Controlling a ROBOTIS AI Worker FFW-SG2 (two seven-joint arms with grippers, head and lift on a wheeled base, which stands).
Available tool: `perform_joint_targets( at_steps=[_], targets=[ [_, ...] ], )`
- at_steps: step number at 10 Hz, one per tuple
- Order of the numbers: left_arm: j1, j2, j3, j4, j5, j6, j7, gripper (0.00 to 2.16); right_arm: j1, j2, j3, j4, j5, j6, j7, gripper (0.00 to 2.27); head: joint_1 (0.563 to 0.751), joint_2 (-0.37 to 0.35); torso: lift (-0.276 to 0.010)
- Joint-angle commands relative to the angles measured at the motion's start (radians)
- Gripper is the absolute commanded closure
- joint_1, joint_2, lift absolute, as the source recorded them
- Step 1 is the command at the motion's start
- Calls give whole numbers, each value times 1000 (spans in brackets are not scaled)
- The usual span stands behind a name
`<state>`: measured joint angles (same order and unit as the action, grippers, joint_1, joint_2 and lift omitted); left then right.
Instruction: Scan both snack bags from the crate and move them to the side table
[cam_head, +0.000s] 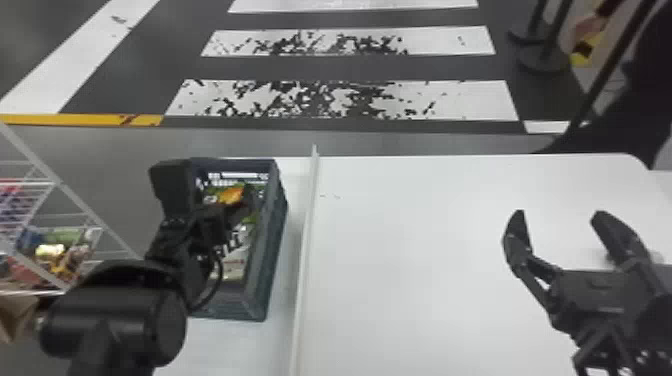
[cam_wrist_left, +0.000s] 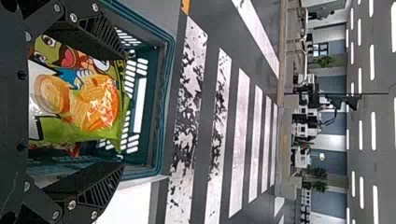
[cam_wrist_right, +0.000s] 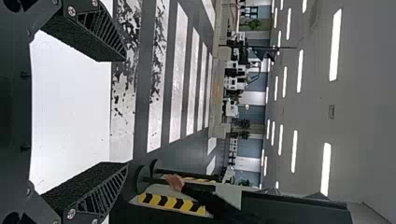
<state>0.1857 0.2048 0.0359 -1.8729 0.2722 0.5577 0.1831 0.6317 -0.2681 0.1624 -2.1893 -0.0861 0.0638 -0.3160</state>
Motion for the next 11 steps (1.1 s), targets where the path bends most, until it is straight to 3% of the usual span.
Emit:
perform_joint_targets(
  at_steps=[1,7,8,11],
  targets=[
    [0,19,9,35,1,3,-5,194,-3,0,2,3,-1,0,0,124,695,112,-29],
    [-43,15,9,133,-2,9,-34,194,-7,-2,11,6,-1,0,0,124,695,143,-29],
    [-49,11,9,166,1,6,-60,191,-10,-2,16,6,-1,0,0,124,695,143,-29],
    [-71,5,-1,227,-1,-3,-83,194,-10,0,19,6,2,0,0,124,695,139,-29]
  ],
)
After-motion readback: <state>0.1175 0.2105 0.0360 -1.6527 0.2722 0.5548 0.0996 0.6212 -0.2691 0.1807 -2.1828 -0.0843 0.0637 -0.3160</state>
